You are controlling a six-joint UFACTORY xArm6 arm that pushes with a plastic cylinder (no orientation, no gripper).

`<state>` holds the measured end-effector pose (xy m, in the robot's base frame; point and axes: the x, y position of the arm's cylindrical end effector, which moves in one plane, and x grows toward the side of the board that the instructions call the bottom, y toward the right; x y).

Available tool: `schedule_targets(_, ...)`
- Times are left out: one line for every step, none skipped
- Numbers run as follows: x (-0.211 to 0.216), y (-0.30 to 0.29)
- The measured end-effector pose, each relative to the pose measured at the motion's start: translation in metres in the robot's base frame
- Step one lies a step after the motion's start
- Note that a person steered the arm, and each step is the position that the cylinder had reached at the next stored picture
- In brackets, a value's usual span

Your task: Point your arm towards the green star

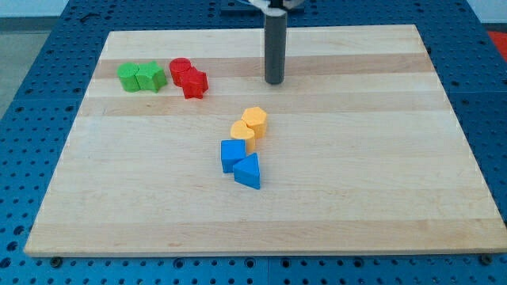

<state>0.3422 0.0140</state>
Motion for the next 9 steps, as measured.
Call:
schedule_targets(0.015, -0.026)
schedule_targets(0.021, -0.059)
schedule_targets(0.039, -0.089)
schedule_targets(0.056, -0.126)
schedule_targets(0.057, -0.182)
schedule_targets(0.052, -0.209)
schedule_targets(0.043, -0.209)
schedule_targets(0.038, -0.203)
schedule_targets(0.032, -0.189)
